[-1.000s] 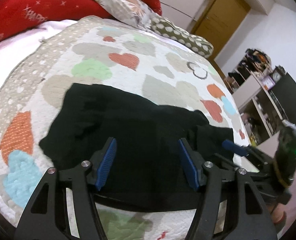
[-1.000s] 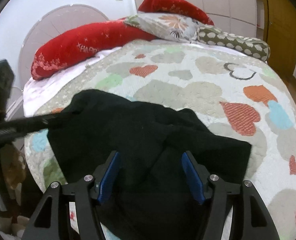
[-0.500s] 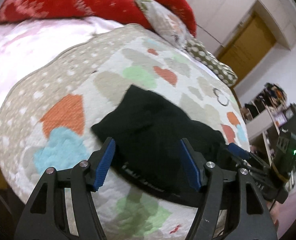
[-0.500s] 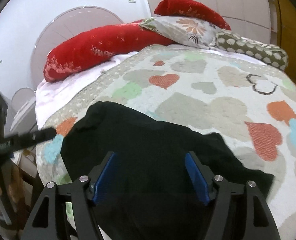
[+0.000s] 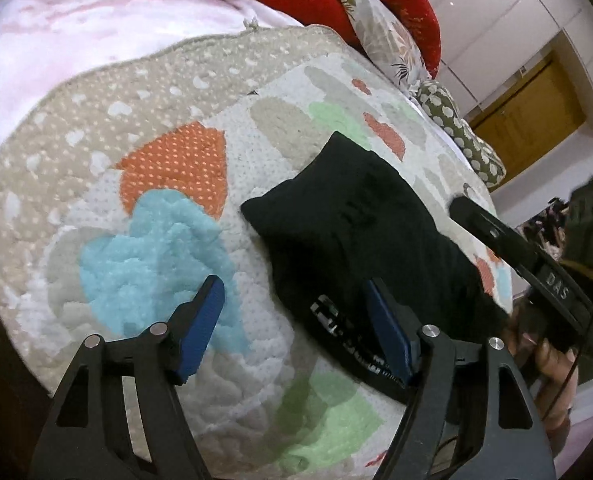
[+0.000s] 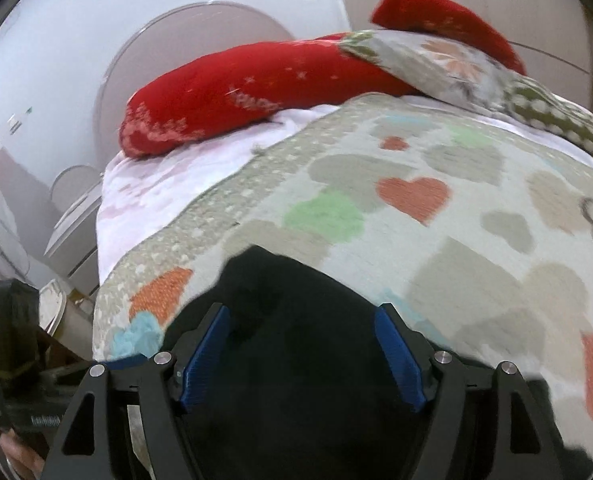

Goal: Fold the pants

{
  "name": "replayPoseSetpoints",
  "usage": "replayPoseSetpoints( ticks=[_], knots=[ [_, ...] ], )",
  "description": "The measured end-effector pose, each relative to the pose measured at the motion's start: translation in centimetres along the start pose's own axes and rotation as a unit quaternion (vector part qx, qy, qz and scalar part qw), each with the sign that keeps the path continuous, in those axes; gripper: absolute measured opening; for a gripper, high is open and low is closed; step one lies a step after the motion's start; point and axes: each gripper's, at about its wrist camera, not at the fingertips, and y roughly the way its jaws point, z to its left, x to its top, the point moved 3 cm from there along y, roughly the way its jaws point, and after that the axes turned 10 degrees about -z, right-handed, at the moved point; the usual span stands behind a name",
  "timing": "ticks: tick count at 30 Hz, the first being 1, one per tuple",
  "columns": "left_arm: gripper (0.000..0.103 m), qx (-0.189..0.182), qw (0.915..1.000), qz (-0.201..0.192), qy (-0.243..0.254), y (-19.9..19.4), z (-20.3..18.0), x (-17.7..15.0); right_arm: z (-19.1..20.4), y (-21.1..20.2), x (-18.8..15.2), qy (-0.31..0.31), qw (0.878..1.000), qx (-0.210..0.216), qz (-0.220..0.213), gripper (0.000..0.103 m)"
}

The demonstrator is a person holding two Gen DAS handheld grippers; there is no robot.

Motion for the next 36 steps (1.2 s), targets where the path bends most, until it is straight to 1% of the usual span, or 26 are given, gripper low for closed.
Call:
replayPoseSetpoints(
  ticks=[2, 5, 6, 7, 9, 12, 14, 15, 16, 17, 18, 19, 21, 23, 25, 27, 28, 29, 30, 32, 33, 34, 35, 36],
  knots=[
    [0.073, -0.004, 1.0000, -0.002, 0.001, 0.4, -0.1, 0.2, 0.8, 1.7, 0.6, -0.016, 1.000, 0.008, 0.008, 0.074],
    [0.074, -0.004, 1.0000, 0.002, -0.001, 1.4, -0.3, 0.3, 0.9, 3.7, 1.2, -0.031, 0.999, 0.005, 0.016, 0.074],
    [0.078, -0.005, 1.0000, 0.003, 0.000, 1.9, -0.4, 0.2, 0.8, 4.7, 1.4, -0.031, 0.999, 0.006, 0.023, 0.075],
    [0.082, -0.008, 1.0000, 0.001, 0.001, 2.0, -0.5, 0.2, 0.7, 5.4, 1.4, -0.031, 0.999, 0.009, 0.029, 0.075],
    [0.085, -0.010, 0.9999, -0.005, 0.006, 2.5, -0.9, 0.3, 0.6, 7.1, 1.4, -0.027, 0.999, 0.016, 0.042, 0.075],
    [0.085, -0.006, 0.9998, -0.009, 0.015, 3.2, -1.2, 0.4, 0.2, 9.3, 0.7, -0.001, 0.998, 0.038, 0.058, 0.075],
    [0.085, -0.014, 0.9995, -0.013, 0.023, 3.4, -1.4, 0.5, -0.1, 10.0, 0.3, 0.023, 0.997, 0.050, 0.051, 0.056],
    [0.078, -0.018, 0.9994, -0.015, 0.024, 3.3, -1.4, 0.6, -0.1, 10.1, 0.1, 0.032, 0.997, 0.056, 0.052, 0.047],
    [0.060, -0.021, 0.9993, -0.017, 0.024, 3.2, -1.4, 0.6, -0.1, 9.8, 0.1, 0.034, 0.997, 0.058, 0.047, 0.042],
    [0.052, -0.017, 0.9993, -0.019, 0.028, 3.0, -1.5, 0.7, 0.1, 9.4, 0.3, 0.030, 0.997, 0.059, 0.041, 0.039],
    [0.041, -0.017, 0.9990, -0.023, 0.035, 2.6, -1.7, 0.9, 0.3, 8.9, 0.4, 0.027, 0.997, 0.058, 0.036, 0.035],
    [0.032, -0.021, 0.9987, -0.026, 0.038, 2.3, -1.9, 1.0, 0.4, 8.0, 0.8, 0.029, 0.997, 0.062, 0.024, 0.031],
    [0.029, -0.033, 0.9968, -0.042, 0.059, 1.0, -3.2, 1.3, 0.4, 5.9, 1.8, 0.040, 0.996, 0.076, 0.000, 0.028],
    [0.029, -0.044, 0.9925, -0.065, 0.094, -0.6, -5.2, 1.5, 0.1, 2.5, 3.1, 0.046, 0.994, 0.085, -0.040, 0.028],
    [0.029, -0.065, 0.9846, -0.091, 0.134, -2.6, -8.0, 1.4, -0.7, -1.0, 4.0, 0.058, 0.991, 0.089, -0.076, 0.027],
    [0.029, -0.087, 0.9771, -0.105, 0.163, -4.0, -10.3, 1.2, -1.8, -3.9, 4.4, 0.067, 0.989, 0.085, -0.102, 0.027],
    [0.029, -0.105, 0.9711, -0.109, 0.185, -4.7, -12.0, 0.7, -2.5, -5.7, 4.3, 0.070, 0.988, 0.078, -0.114, 0.027],
    [0.029, -0.117, 0.9671, -0.108, 0.198, -5.0, -13.2, 0.3, -3.5, -7.8, 4.0, 0.072, 0.987, 0.067, -0.127, 0.027],
    [0.029, -0.135, 0.9604, -0.104, 0.220, -5.3, -15.0, -0.6, -4.2, -9.1, 3.7, 0.074, 0.986, 0.059, -0.136, 0.027],
    [0.029, -0.162, 0.9495, -0.089, 0.254, -5.2, -17.7, -2.4, -6.5, -12.2, 2.0, 0.093, 0.983, 0.032, -0.156, 0.023],
    [0.029, -0.176, 0.9425, -0.074, 0.274, -4.8, -19.2, -3.7, -7.5, -13.2, 1.2, 0.103, 0.981, 0.023, -0.160, 0.017],
    [0.029, -0.192, 0.9349, -0.051, 0.294, -4.1, -20.7, -5.4, -8.9, -14.4, -0.1, 0.117, 0.980, 0.007, -0.161, 0.015],
    [0.029, -0.208, 0.9283, -0.026, 0.307, -3.2, -22.0, -6.9, -10.0, -15.0, -1.1, 0.128, 0.979, -0.008, -0.158, 0.015],
    [0.029, -0.222, 0.9219, -0.004, 0.318, -2.3, -22.9, -8.5, -11.4, -15.8, -2.6, 0.143, 0.978, -0.032, -0.150, 0.015]
  ],
)
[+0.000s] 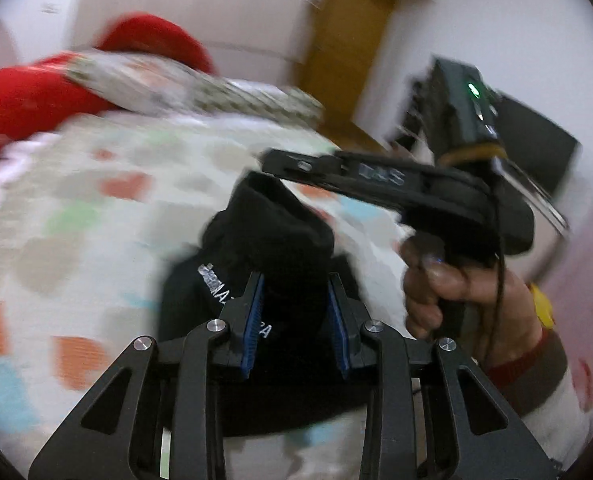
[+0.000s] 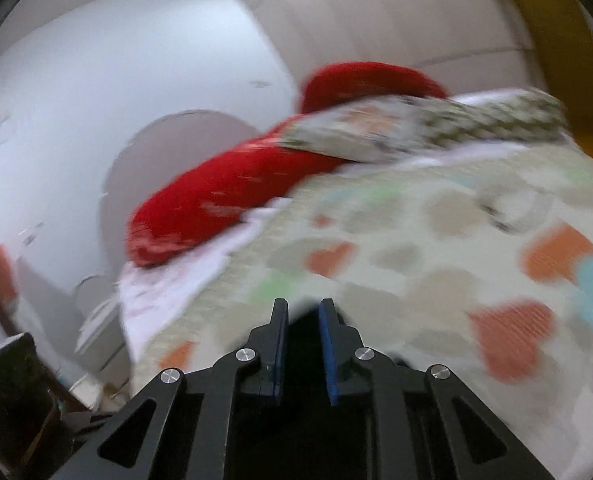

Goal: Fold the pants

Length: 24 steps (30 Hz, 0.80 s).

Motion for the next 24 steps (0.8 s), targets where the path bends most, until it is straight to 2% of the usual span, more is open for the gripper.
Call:
replayPoseSetpoints(
  ticks=[3, 5, 7, 8, 10, 11, 13, 15, 17, 20, 23, 24],
  knots=[
    [0.029, -0.021, 0.9976, 0.061, 0.025, 4.2, -2.2, -2.6, -3.4, -2.0, -1.9, 0.022, 0.998, -0.054, 0.016, 0.015],
    [0.029, -0.026, 0.9960, 0.080, 0.030, 5.5, -2.5, -3.4, -4.8, -3.4, -3.1, 0.027, 0.995, -0.095, 0.019, 0.015],
    [0.029, -0.027, 0.9947, 0.091, 0.041, 5.7, -2.6, -3.3, -6.2, -4.7, -3.6, 0.042, 0.993, -0.113, 0.015, 0.019],
    [0.029, -0.028, 0.9946, 0.091, 0.043, 5.5, -2.5, -3.1, -6.8, -5.2, -3.7, 0.055, 0.991, -0.122, 0.014, 0.023],
    [0.034, -0.039, 0.9951, 0.081, 0.041, 4.4, -2.4, -1.9, -7.6, -6.0, -3.8, 0.071, 0.989, -0.131, 0.011, 0.048],
    [0.037, -0.044, 0.9953, 0.076, 0.041, 3.8, -2.1, -1.4, -7.7, -6.3, -3.8, 0.077, 0.988, -0.130, 0.008, 0.051],
    [0.053, -0.062, 0.9959, 0.054, 0.040, 2.0, -2.0, 0.0, -7.5, -7.0, -3.7, 0.080, 0.989, -0.123, 0.004, 0.051],
    [0.063, -0.066, 0.9964, 0.033, 0.042, 0.9, -1.9, 1.2, -6.9, -7.1, -3.7, 0.073, 0.990, -0.121, 0.005, 0.051],
    [0.063, -0.064, 0.9970, 0.018, 0.040, -0.3, -1.4, 2.2, -6.1, -7.3, -3.7, 0.069, 0.991, -0.119, 0.004, 0.053],
    [0.063, -0.031, 0.9989, 0.005, 0.035, -1.0, 1.2, 2.8, -5.2, -7.7, -3.8, 0.070, 0.991, -0.115, 0.002, 0.063],
    [0.063, 0.052, 0.9979, 0.017, 0.035, -0.3, 5.1, 2.1, -4.6, -8.2, -4.4, 0.066, 0.991, -0.113, 0.002, 0.068],
    [0.063, 0.067, 0.9970, 0.021, 0.035, -0.1, 5.9, 1.7, -4.5, -8.2, -4.6, 0.065, 0.992, -0.112, 0.004, 0.068]
  ],
)
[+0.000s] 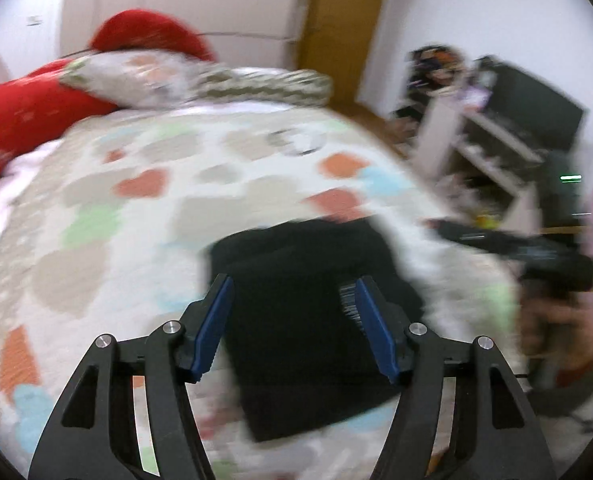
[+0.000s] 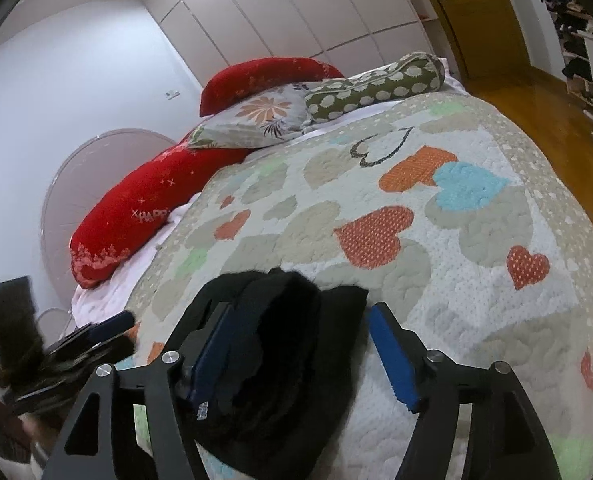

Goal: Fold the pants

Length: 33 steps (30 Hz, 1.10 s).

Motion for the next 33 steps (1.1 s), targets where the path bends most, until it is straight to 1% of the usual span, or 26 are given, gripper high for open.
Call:
replayPoseSetpoints(
  ticks=[1, 3, 5, 10, 11, 12, 13, 14, 15, 17, 20, 22, 24, 26, 27, 28, 30, 32, 33],
  knots=[
    [0.063, 0.013, 0.9999, 0.007, -0.004, 0.5, 1.0, -0.5, 0.2, 0.0, -0.4, -0.002, 1.000, 0.001, 0.005, 0.068],
    [0.063, 0.020, 0.9994, 0.021, -0.022, 1.2, 2.2, -1.5, 0.6, 0.5, -1.1, -0.010, 1.000, 0.002, 0.020, 0.069],
    [0.063, 0.019, 0.9988, 0.029, -0.034, 2.1, 2.8, -2.1, 1.2, 1.1, -1.8, -0.016, 0.999, 0.008, 0.033, 0.069],
    [0.063, 0.011, 0.9986, 0.036, -0.037, 3.3, 2.6, -2.7, 2.0, 4.2, -3.5, -0.017, 0.997, 0.028, 0.065, 0.068],
    [0.063, 0.007, 0.9983, 0.039, -0.043, 3.5, 2.6, -2.9, 2.1, 5.0, -4.0, -0.019, 0.997, 0.030, 0.073, 0.066],
    [0.063, 0.005, 0.9979, 0.043, -0.047, 3.8, 2.7, -2.8, 2.2, 5.7, -4.5, -0.018, 0.996, 0.032, 0.080, 0.043],
    [0.063, 0.004, 0.9976, 0.048, -0.050, 3.9, 2.6, -3.0, 2.6, 6.1, -4.9, -0.021, 0.995, 0.041, 0.083, 0.030],
    [0.063, 0.005, 0.9976, 0.050, -0.048, 4.0, 2.5, -3.0, 3.1, 6.0, -5.0, -0.029, 0.995, 0.045, 0.079, 0.026],
    [0.063, 0.008, 0.9978, 0.051, -0.041, 4.0, 2.3, -2.9, 3.7, 5.4, -4.8, -0.043, 0.995, 0.050, 0.069, 0.018],
    [0.063, 0.008, 0.9987, 0.042, -0.029, 3.5, 1.7, -2.5, 4.8, 3.9, -4.0, -0.069, 0.995, 0.053, 0.055, 0.017],
    [0.063, -0.001, 0.9994, 0.025, -0.024, 2.9, 0.7, -1.7, 5.2, 1.7, -3.3, -0.098, 0.993, 0.038, 0.046, 0.017],
    [0.063, 0.003, 0.9994, 0.031, -0.015, 3.5, 0.0, -1.8, 4.5, 1.2, -3.7, -0.108, 0.993, 0.011, 0.055, 0.017],
    [0.063, 0.028, 0.9982, 0.052, -0.005, 4.9, -0.3, -2.6, 3.0, 2.0, -5.2, -0.101, 0.991, -0.015, 0.083, 0.018],
    [0.063, 0.030, 0.9969, 0.073, -0.008, 6.3, -0.4, -3.6, 1.5, 2.7, -6.2, -0.085, 0.991, -0.040, 0.092, 0.025],
    [0.064, 0.032, 0.9962, 0.081, -0.012, 6.7, -0.3, -4.0, 1.0, 2.5, -6.1, -0.075, 0.992, -0.045, 0.090, 0.036],
    [0.064, 0.032, 0.9962, 0.079, -0.017, 6.6, -0.2, -4.1, 0.8, 2.1, -5.8, -0.067, 0.993, -0.047, 0.086, 0.044],
    [0.064, 0.034, 0.9964, 0.076, -0.018, 6.2, 0.0, -3.7, 1.0, 0.9, -4.6, -0.076, 0.993, -0.051, 0.070, 0.045],
    [0.064, 0.048, 0.9962, 0.072, -0.010, 6.0, 0.0, -3.3, 1.7, -0.2, -3.2, -0.100, 0.991, -0.072, 0.045, 0.045],
    [0.064, 0.054, 0.9960, 0.070, -0.009, 5.9, 0.0, -3.1, 2.2, -0.8, -2.4, -0.105, 0.992, -0.069, 0.030, 0.045]
  ],
)
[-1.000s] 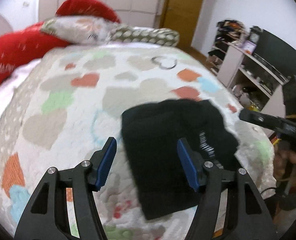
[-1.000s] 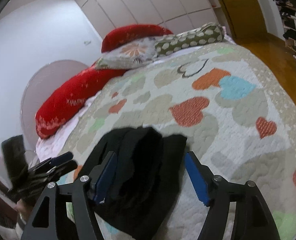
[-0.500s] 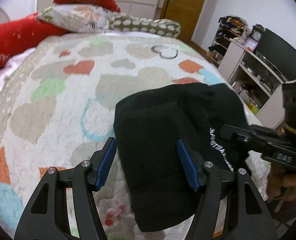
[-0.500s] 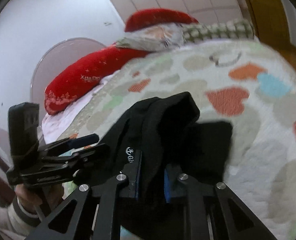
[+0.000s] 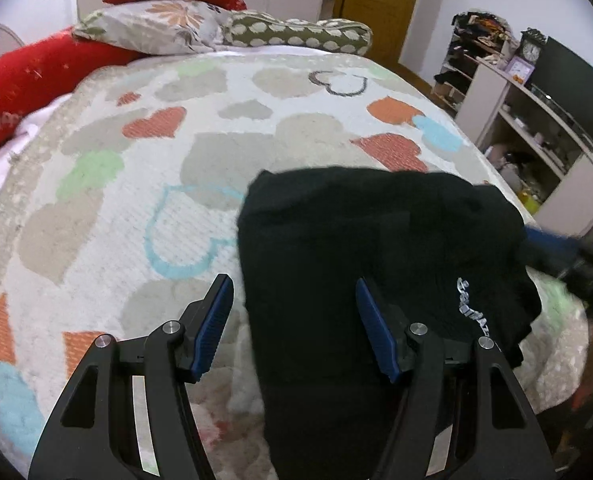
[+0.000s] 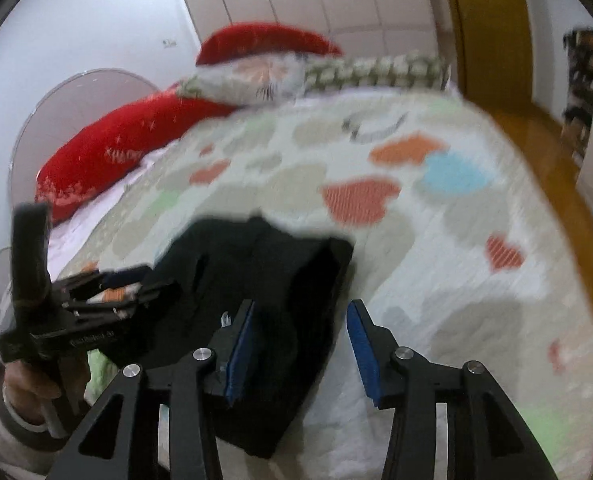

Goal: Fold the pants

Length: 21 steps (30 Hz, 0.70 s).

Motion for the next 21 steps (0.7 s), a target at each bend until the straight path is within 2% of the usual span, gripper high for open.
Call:
replayPoseSetpoints(
  ticks=[2, 4, 9, 16, 21],
  knots=[
    [0.064, 0.005, 1.0000, -0.002, -0.002, 0.0, 0.1, 0.4, 0.9, -0.3, 1.0, 0.002, 0.999, 0.028, -0.016, 0.045],
    [0.064, 0.011, 0.9999, -0.005, -0.004, 0.1, 0.2, 0.9, 2.3, 0.4, 1.2, -0.012, 0.999, 0.050, -0.014, 0.045],
    [0.064, 0.025, 0.9997, -0.005, -0.006, 1.0, 0.5, 1.6, 3.7, 3.7, 0.9, -0.030, 0.998, 0.047, 0.005, 0.045],
    [0.064, 0.024, 0.9996, 0.000, -0.011, 2.9, 0.6, 2.1, 1.5, 7.5, 0.6, -0.017, 0.999, 0.022, 0.033, 0.045],
    [0.064, 0.030, 0.9995, 0.003, -0.010, 3.7, 0.4, 2.3, 0.4, 9.2, -0.1, -0.003, 0.999, 0.028, 0.038, 0.045]
  ],
)
